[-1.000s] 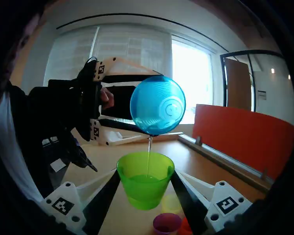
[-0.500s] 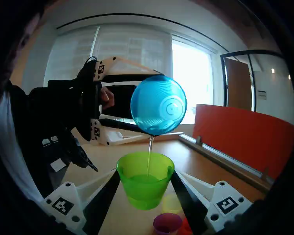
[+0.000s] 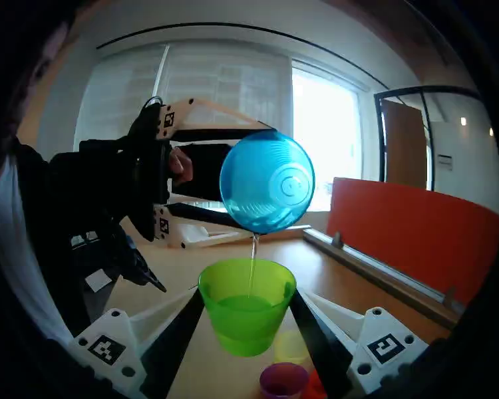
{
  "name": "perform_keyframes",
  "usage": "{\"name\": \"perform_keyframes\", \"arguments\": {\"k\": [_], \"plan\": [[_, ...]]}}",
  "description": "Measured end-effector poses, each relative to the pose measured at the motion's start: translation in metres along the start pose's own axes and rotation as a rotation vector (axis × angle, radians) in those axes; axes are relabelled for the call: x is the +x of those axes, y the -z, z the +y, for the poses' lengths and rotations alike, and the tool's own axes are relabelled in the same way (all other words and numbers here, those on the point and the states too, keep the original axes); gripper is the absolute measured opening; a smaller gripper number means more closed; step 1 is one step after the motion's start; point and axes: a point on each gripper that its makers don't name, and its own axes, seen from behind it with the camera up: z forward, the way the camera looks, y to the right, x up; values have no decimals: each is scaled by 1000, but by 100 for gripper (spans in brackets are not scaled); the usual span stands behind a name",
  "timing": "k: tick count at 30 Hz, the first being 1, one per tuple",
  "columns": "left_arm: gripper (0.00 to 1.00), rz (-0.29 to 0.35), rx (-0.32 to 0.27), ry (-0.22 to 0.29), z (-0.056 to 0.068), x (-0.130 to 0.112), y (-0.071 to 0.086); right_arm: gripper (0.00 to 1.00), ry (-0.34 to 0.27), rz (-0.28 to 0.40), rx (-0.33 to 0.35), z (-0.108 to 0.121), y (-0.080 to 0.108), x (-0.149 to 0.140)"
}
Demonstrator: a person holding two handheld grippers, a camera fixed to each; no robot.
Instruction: Pour water
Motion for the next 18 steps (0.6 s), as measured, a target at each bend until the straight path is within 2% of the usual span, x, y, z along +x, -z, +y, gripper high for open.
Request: {"name": "perform_keyframes", "arguments": {"k": [18], "plan": [[87,2,-2,-9,2,-1,-3,91,5,4,-3,1,1,4]]}}
